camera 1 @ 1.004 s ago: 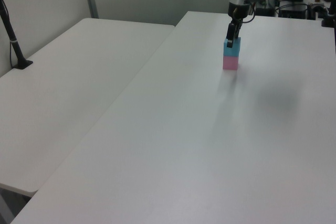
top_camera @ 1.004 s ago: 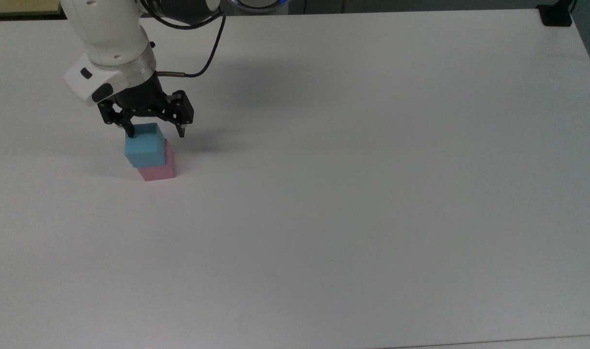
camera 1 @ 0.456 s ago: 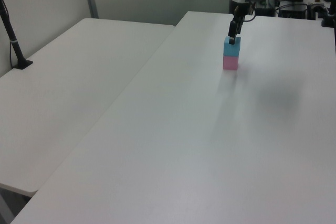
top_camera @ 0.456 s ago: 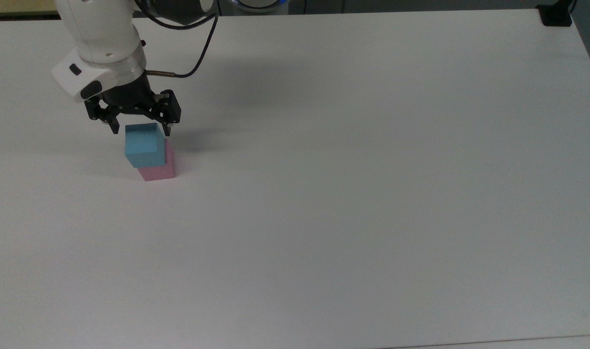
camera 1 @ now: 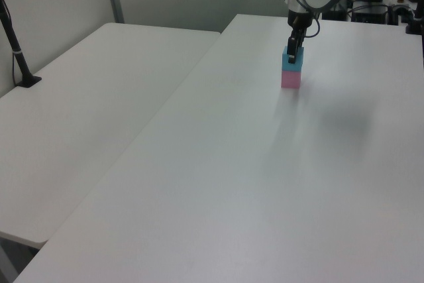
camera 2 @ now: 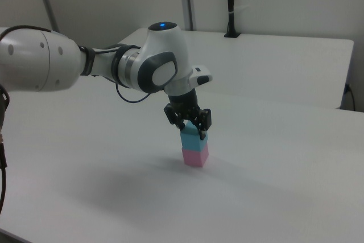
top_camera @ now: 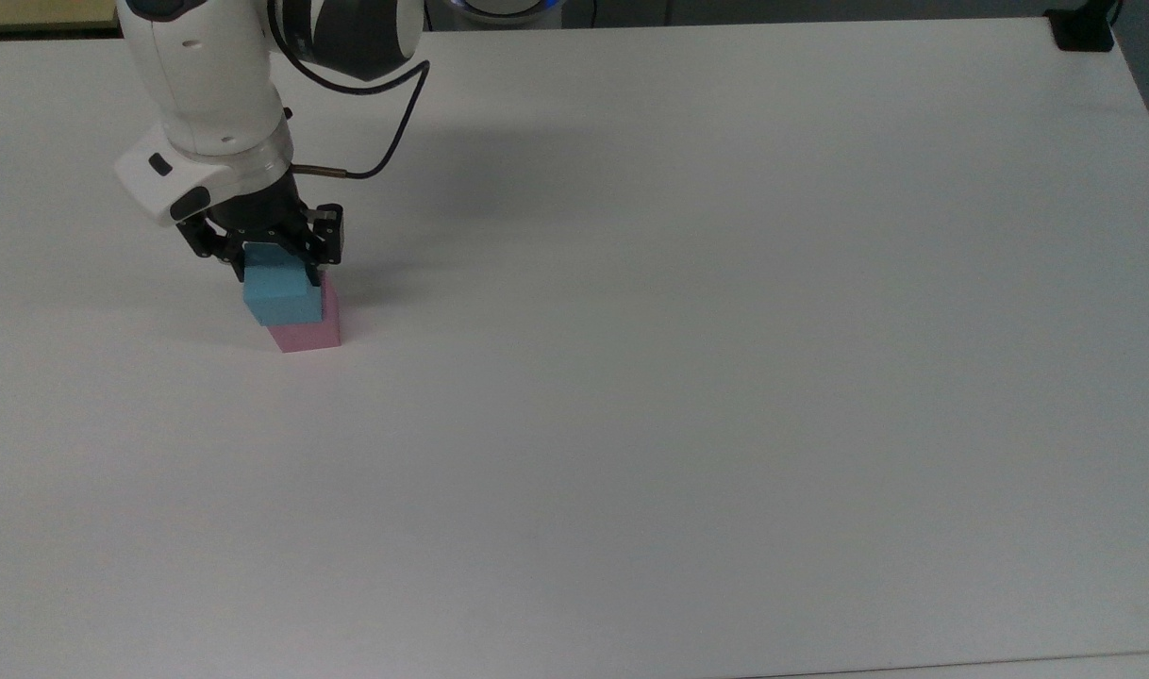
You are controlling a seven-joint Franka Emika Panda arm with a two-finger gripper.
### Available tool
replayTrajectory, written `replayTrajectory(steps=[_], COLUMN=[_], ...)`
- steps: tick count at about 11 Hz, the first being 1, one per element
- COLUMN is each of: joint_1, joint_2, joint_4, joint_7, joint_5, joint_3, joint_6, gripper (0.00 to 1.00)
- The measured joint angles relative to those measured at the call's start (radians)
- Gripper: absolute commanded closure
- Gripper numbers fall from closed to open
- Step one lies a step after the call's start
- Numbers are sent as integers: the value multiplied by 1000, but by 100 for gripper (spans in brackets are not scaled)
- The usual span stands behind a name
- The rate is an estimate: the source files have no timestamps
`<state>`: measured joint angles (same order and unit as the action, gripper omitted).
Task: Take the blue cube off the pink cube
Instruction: 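Lift the light-blue cube off the pink cube and carry it sideways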
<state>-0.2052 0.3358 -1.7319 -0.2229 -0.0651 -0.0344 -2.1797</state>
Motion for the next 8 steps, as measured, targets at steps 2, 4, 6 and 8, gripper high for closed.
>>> replayTrajectory(steps=[2,4,6,8], joint_1=[0,5,41,78], joint_2=[-8,-28,-65,-84], joint_4=[4,5,6,5], joint_7=[2,2,21,149], joint_5=[0,0,0,0], joint_3=[0,2,15,73], joint_6=[3,55,144,171], gripper=[55,55,55,54])
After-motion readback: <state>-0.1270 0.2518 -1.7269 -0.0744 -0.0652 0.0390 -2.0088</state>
